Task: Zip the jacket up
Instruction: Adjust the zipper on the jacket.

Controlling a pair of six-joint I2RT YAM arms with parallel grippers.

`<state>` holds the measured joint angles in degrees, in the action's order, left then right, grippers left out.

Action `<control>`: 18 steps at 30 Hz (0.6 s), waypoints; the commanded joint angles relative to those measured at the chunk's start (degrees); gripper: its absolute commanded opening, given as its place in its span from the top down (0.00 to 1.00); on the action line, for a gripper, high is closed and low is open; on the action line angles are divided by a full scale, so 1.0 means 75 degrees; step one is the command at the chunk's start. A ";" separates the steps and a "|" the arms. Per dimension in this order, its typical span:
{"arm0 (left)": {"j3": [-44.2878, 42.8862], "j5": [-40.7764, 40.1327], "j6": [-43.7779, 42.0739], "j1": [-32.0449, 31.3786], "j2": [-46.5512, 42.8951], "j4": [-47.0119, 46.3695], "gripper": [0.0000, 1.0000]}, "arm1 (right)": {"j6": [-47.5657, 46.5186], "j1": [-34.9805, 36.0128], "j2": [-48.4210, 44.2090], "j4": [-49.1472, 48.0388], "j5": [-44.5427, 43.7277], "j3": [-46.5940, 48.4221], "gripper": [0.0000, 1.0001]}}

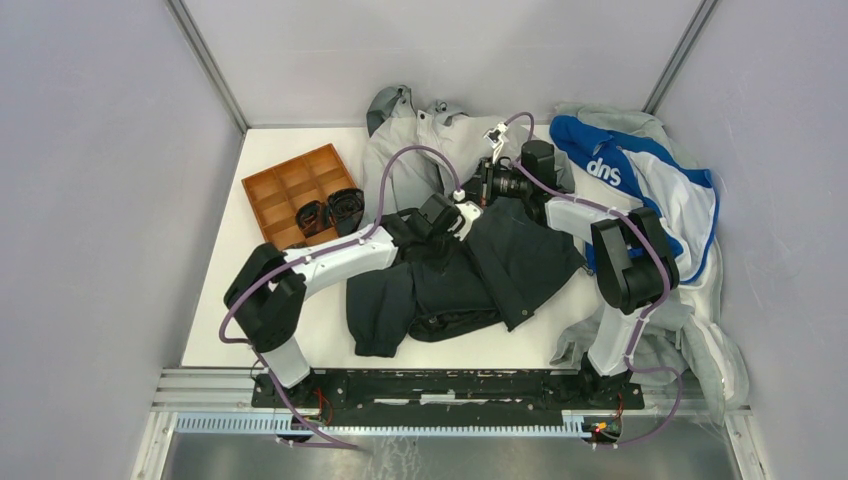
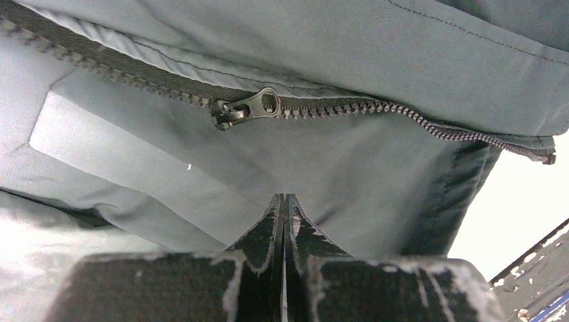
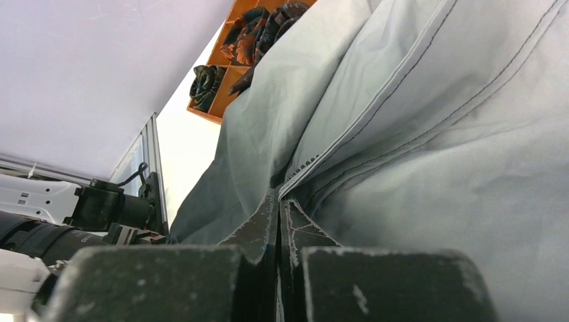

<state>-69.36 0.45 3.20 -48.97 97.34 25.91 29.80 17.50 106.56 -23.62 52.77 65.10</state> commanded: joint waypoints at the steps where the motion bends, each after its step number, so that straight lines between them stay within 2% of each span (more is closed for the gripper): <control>1: -0.0003 0.0126 0.0073 -0.0029 -0.0244 -0.0285 0.98 | -0.0061 -0.0006 -0.0318 -0.0543 0.0139 -0.0210 1.00; 7: 0.0843 0.0335 0.0508 0.0113 -0.1104 -0.1299 0.97 | -0.0451 0.0009 -0.0355 -0.0267 0.0199 -0.0133 0.99; 8: 0.1083 0.0409 0.0749 0.0246 -0.1308 -0.1536 0.94 | -0.0553 0.0007 -0.0356 -0.0204 0.0236 -0.0096 0.98; 11: 0.1748 0.0972 0.1760 0.0909 -0.1886 -0.2284 0.74 | -0.1081 0.0002 -0.0335 0.0236 0.0299 0.0082 0.90; 15: 0.2629 0.1661 0.3381 0.1694 -0.2461 -0.3704 0.47 | -0.1450 -0.0004 -0.0333 0.0513 0.0372 0.0192 0.91; 18: 0.3103 0.1574 0.4078 0.1800 -0.2615 -0.4817 0.36 | -0.1521 -0.0004 -0.0366 0.0535 0.0439 0.0236 0.93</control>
<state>-49.93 9.19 20.91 -36.36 80.14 5.04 22.17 17.50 106.54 -19.29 53.93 64.18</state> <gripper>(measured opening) 0.590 0.076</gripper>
